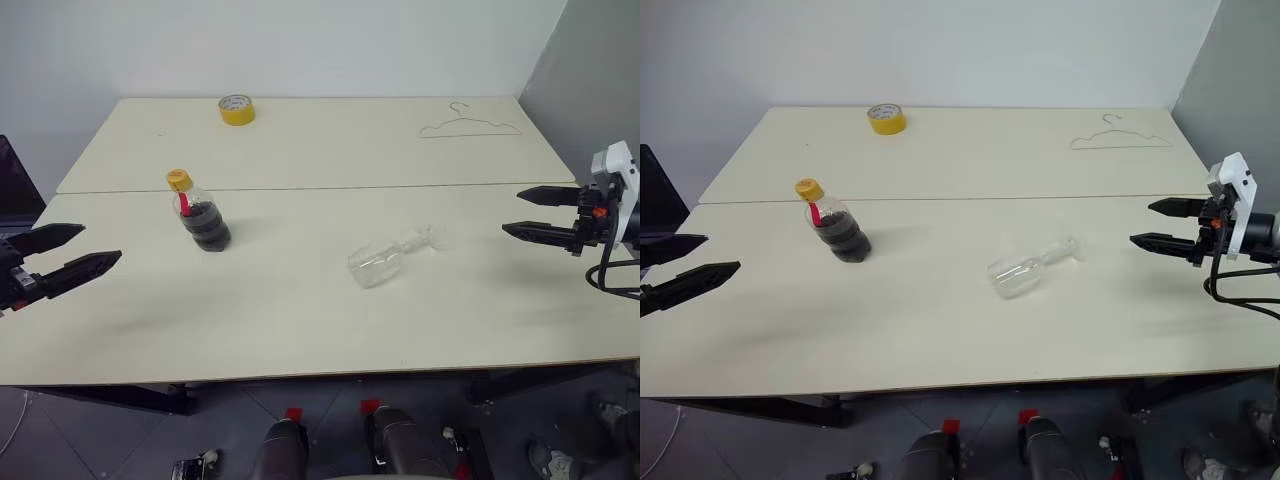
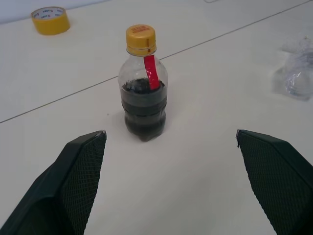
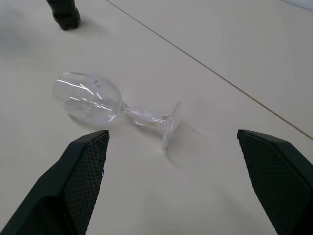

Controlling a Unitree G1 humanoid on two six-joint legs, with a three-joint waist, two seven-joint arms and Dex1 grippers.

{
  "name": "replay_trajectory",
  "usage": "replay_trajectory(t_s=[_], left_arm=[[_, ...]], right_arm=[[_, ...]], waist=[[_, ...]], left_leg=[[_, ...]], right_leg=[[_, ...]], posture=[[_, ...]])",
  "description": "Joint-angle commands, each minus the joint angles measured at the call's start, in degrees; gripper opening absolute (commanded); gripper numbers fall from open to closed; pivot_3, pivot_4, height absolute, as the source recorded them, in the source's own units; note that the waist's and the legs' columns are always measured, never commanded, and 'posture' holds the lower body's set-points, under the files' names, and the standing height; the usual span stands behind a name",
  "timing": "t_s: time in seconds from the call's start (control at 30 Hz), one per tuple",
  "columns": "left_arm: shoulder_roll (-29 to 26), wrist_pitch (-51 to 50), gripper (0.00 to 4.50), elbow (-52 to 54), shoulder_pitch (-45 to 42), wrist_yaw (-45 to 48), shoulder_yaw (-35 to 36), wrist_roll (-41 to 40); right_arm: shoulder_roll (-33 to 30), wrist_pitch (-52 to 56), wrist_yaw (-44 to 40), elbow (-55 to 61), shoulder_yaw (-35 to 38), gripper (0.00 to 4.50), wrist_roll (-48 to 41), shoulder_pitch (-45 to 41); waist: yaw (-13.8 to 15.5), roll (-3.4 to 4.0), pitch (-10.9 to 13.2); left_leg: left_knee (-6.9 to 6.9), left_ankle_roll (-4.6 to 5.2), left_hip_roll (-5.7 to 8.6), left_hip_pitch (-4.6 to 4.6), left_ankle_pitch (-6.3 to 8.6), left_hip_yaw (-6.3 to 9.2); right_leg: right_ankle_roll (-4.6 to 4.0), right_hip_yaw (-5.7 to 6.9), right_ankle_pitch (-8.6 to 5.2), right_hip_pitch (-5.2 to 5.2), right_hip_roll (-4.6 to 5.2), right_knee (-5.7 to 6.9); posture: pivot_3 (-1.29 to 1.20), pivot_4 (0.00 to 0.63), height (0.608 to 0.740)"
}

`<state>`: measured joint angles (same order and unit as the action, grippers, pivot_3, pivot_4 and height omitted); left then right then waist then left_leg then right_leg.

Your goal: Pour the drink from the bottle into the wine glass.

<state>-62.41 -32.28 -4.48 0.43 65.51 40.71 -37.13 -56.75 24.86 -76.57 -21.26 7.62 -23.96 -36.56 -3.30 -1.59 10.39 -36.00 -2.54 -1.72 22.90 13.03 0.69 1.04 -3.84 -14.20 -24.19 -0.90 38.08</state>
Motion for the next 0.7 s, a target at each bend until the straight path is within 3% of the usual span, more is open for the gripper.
replay_trajectory(t_s=[0.03,0.7], left_arm=[[0.1,0.4,4.50,2.1,-0.3,-0.6,1.4,0.1],[1.3,0.9,4.50,1.7,-1.0,-2.3,0.7,0.3]], right_arm=[[-0.4,0.4,-0.6,2.1,1.5,4.48,-1.2,-0.4],[0.5,0.8,-0.7,2.9,1.2,4.48,-1.1,-0.4]], waist=[[0.0,0.00,0.0],[0.0,0.00,0.0]], left_leg=[[0.00,0.00,0.00,0.00,0.00,0.00],[-0.04,0.00,0.01,0.00,0.00,0.00]], right_leg=[[0.00,0.00,0.00,0.00,0.00,0.00],[0.27,0.00,0.16,0.01,-0.01,0.04]], posture=[[0.00,0.150,0.740],[0.00,0.150,0.740]])
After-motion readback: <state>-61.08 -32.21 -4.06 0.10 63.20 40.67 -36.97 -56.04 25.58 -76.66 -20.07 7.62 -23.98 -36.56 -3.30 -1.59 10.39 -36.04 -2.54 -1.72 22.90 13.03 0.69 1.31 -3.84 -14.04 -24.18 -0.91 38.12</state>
